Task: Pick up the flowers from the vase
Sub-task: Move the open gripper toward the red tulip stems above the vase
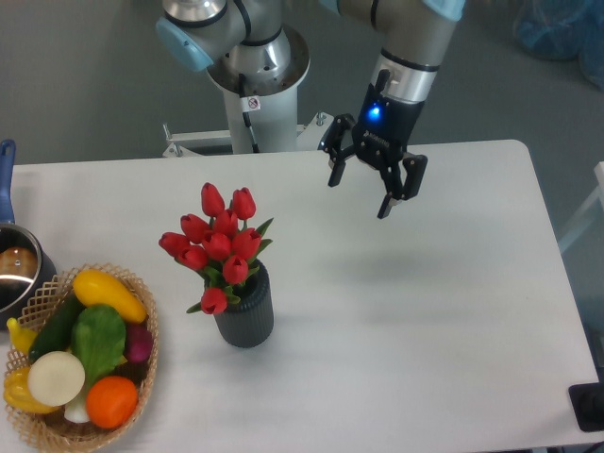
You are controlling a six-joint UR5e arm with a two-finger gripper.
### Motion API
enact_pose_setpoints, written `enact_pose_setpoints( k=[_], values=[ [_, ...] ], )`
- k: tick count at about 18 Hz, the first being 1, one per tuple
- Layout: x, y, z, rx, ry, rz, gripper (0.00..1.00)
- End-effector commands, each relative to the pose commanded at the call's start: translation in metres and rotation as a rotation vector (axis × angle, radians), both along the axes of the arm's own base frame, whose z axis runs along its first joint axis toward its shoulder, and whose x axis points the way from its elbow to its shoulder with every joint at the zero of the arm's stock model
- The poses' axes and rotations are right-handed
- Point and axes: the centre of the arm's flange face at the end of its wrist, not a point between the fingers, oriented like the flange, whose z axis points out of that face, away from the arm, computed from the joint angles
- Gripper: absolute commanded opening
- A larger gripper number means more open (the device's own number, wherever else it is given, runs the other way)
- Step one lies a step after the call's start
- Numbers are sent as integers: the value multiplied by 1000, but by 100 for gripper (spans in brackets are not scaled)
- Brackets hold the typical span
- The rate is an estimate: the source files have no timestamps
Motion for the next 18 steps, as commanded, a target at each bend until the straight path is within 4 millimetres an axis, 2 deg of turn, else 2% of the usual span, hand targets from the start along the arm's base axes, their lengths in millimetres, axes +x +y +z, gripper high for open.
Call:
enact_pose_setpoints(
  k=[6,9,13,18],
  values=[
    [11,1,-20,-2,-19,-49,100],
    [19,8,-32,83,-78,-72,100],
    [25,18,-26,212,-135,-81,100],
    [25,30,-35,307,-213,-89,100]
  ],
)
